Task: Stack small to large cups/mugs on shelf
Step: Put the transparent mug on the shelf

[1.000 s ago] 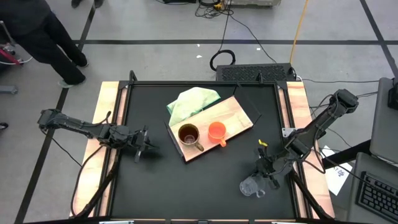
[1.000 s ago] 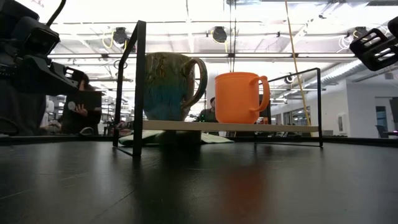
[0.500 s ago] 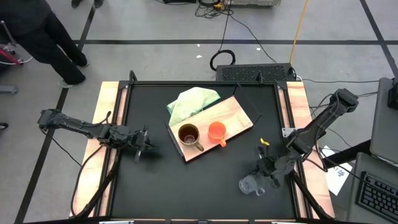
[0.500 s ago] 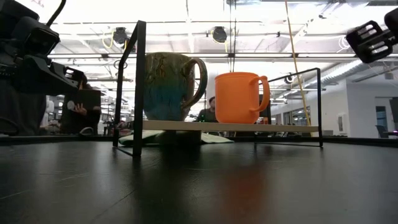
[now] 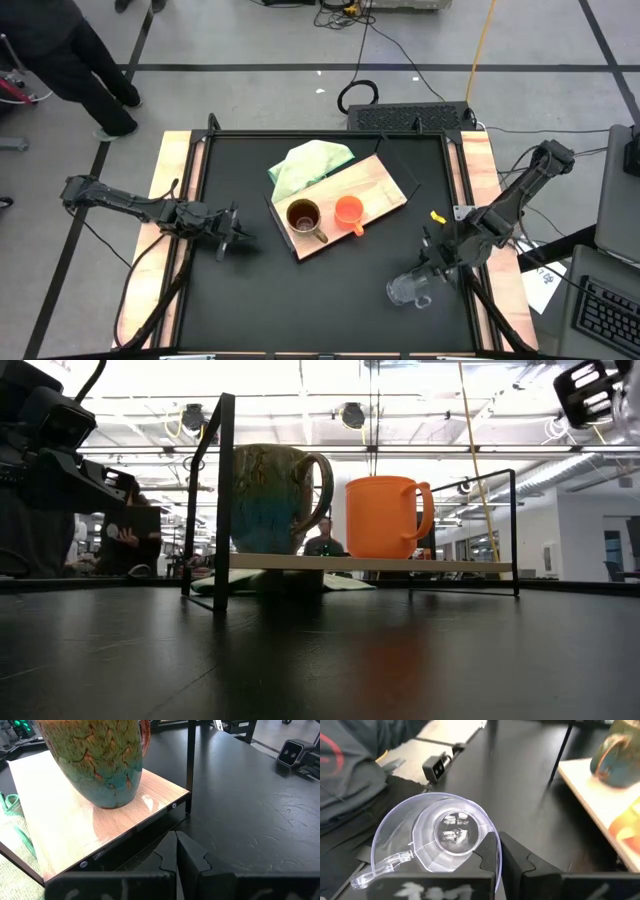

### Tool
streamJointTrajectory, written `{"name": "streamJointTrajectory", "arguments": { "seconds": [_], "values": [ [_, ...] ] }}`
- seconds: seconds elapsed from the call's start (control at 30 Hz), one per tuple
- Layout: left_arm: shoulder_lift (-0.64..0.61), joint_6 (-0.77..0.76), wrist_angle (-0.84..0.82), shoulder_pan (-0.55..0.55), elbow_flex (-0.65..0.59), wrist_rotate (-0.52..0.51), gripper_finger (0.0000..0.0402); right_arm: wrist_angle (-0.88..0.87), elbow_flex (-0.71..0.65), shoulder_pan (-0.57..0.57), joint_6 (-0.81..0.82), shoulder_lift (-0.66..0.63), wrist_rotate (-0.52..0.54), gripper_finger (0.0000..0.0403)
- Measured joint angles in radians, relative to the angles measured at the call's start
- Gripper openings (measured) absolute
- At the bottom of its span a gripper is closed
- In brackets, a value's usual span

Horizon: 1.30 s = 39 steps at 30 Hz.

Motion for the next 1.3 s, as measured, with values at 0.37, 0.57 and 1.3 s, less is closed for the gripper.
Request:
{"name": "streamJointTrajectory", "arguments": {
  "seconds": [0.37,0.57,1.3],
  "values": [
    [0.0,0.0,0.0,0.0,0.0,0.0,0.0005,0.015,-0.085,0.0,-0.056,-0.211,0.0,0.0],
    [0.0,0.0,-0.001,0.0,0.0,0.0,0.0005,0.09,-0.188,0.0,-0.057,-0.319,0.0,0.0],
    [0.0,0.0,-0.001,0.0,0.0,0.0,0.0005,0.141,-0.237,-0.047,-0.149,-0.396,0.161,0.0]
  ]
}}
